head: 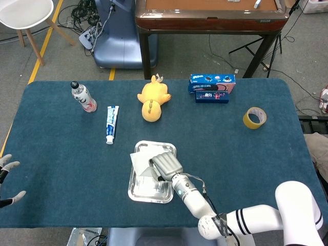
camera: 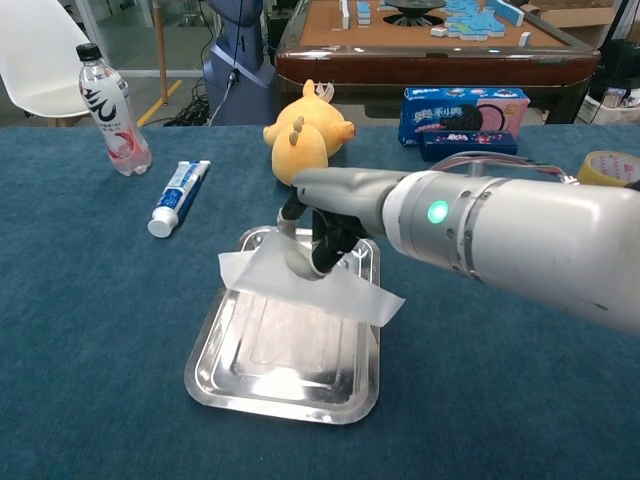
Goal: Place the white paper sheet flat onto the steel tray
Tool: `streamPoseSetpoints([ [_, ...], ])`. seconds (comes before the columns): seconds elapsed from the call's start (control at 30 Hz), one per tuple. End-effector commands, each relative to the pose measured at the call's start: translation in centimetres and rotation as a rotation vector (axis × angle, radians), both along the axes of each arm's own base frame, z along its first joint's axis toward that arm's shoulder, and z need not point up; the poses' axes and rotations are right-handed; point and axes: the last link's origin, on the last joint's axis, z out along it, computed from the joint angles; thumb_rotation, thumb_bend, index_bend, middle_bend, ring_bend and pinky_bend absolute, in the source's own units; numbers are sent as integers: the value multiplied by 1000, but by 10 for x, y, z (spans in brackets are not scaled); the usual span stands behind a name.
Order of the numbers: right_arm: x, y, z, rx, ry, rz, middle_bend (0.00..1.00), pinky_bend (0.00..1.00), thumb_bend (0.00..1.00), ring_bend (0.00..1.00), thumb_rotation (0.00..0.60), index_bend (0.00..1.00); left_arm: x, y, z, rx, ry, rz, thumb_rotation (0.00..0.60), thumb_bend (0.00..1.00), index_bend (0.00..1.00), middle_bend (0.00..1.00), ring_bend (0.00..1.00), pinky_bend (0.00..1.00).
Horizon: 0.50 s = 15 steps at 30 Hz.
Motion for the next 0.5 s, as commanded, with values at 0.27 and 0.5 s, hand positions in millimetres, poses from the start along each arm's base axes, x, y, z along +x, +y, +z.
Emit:
streamPoseSetpoints([
  [0.27, 4, 2, -6, 11, -58, -1, 1000, 1000, 146, 1000, 600, 481, 0, 0, -1, -8, 5, 1, 600, 24, 256, 132, 81, 358],
  [0.5, 6, 4, -9, 15, -91, 5, 1000, 1000, 0, 1000, 600, 355, 1, -1, -2, -11, 7, -1, 600, 23, 256, 132, 81, 358],
])
